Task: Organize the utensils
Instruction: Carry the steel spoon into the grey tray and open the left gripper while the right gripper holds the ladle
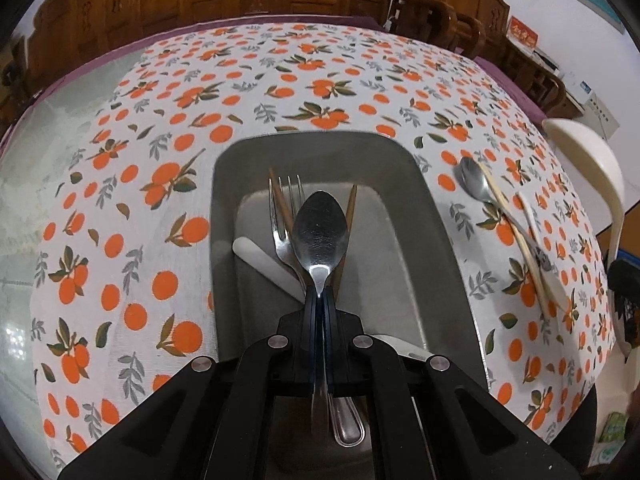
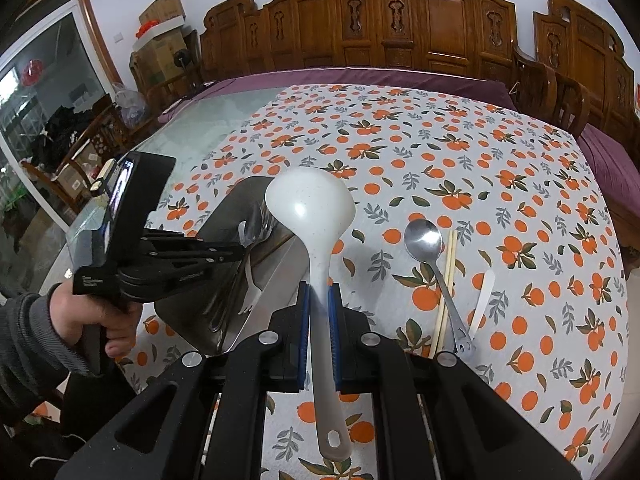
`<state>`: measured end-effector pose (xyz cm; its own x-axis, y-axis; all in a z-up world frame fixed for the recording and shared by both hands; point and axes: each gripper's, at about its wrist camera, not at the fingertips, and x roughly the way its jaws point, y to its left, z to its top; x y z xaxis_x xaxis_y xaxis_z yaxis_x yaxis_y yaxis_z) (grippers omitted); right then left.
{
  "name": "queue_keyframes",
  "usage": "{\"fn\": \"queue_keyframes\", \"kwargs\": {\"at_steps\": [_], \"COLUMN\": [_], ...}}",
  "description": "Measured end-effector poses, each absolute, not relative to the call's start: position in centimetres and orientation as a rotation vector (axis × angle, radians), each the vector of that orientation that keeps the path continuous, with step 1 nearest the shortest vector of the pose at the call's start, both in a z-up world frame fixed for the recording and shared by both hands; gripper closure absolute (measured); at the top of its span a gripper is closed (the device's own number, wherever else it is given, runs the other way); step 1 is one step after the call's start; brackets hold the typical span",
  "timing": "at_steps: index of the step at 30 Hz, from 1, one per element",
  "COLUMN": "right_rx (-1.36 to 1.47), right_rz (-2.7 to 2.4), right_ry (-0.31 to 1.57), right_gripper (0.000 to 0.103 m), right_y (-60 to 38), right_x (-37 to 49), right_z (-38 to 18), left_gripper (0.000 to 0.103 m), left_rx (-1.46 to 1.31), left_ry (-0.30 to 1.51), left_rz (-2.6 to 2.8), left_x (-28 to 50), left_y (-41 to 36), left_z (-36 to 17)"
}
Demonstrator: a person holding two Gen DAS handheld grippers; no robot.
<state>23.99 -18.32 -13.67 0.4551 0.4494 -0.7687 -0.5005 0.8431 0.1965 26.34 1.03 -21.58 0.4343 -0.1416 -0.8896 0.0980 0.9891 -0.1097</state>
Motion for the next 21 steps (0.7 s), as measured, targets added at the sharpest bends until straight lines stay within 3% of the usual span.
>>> {"fn": "queue_keyframes", "kwargs": {"at_steps": [10,21], "right_rx": [-0.074,-0.077], "right_rz": [0.594,0.640], "right_ry": [0.929,0.936], "right_gripper": [0.092,0.092], "right_y": [-17.3,-13.0], "right_x": [23.8,23.9], "right_z": [-13.6,-14.0], "left_gripper": [0.100,0.099], "left_rx": [-0.048,-0.059], "left_ry": [1.102,1.007], "left_rz": [-0.148,-0.149], "left_x": [25.6,22.1], "left_y": [1.8,4.3], "left_z": [-20.8,-16.1]}}
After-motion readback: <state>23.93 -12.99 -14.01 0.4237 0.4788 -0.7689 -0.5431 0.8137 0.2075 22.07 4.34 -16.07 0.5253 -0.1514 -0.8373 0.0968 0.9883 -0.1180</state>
